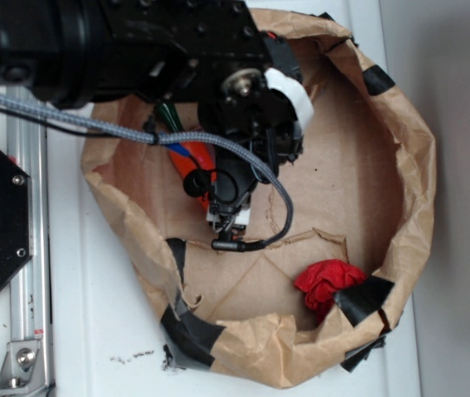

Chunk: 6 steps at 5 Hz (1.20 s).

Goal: Grab the yellow duck.

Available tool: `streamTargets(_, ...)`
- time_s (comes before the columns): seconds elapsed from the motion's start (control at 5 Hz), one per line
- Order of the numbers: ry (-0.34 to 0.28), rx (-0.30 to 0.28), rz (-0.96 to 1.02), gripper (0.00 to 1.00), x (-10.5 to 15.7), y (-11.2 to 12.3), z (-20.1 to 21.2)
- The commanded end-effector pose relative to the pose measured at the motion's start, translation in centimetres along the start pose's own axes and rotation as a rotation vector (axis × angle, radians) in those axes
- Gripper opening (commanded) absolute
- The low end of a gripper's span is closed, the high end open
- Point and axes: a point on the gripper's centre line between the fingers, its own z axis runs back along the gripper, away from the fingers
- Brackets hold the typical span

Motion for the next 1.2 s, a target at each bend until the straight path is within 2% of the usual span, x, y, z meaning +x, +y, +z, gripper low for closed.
streamTargets(0.0, -0.042, -0.024, -0.022, 1.0, 1.4, -0.2, 1.1)
streamTargets(0.2, -0.055, -0.042, 0.003, 1.0, 1.9, 0.6, 1.5)
streamTargets(0.4, -0.029, -0.051, 0.015, 1.0, 1.8, 1.1, 0.4)
streamTargets(1.0, -0.029, -0.051, 0.015, 1.0, 1.8, 1.1, 0.4)
